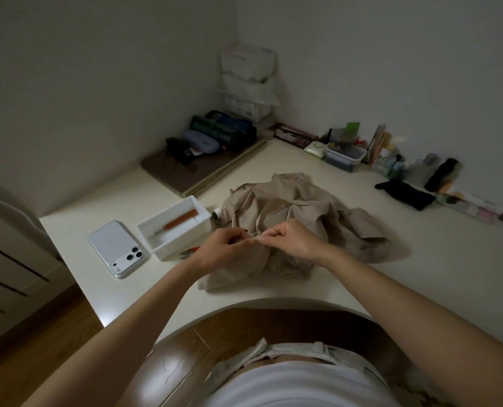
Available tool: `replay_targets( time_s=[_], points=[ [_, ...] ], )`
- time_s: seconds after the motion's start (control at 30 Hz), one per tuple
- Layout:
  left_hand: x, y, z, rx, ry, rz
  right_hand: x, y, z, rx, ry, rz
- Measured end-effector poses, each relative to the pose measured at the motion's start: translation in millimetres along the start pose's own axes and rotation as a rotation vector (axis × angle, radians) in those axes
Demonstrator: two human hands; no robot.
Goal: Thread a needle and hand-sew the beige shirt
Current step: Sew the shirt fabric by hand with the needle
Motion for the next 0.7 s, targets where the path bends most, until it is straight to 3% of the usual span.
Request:
replay_targets(
  time_s=[0.3, 0.5, 0.7],
  points=[
    [5.6, 0.5, -3.2, 0.103, -0.011, -0.016, -2.7, -3.6, 1.0, 0.126, 0.038, -0.004],
    [5.0, 0.1, -1.8, 0.04, 0.0, -0.051, -1.5, -4.9, 2.8, 0.142, 0.058, -0.05],
    [5.6, 4.3, 1.5, 0.065, 0.034, -0.226, 0.4, -8.4, 4.1, 0.269, 0.018, -0.065]
  ],
)
Point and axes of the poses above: each hand's wrist, its own x-axis away from the middle knuckle, its own y-axis out of the back of the hand, z = x × y, the point moved 3 cm from there along -x, towards the middle knuckle, and after that the axes turned 1 degree about -y, right-handed, at the moved point
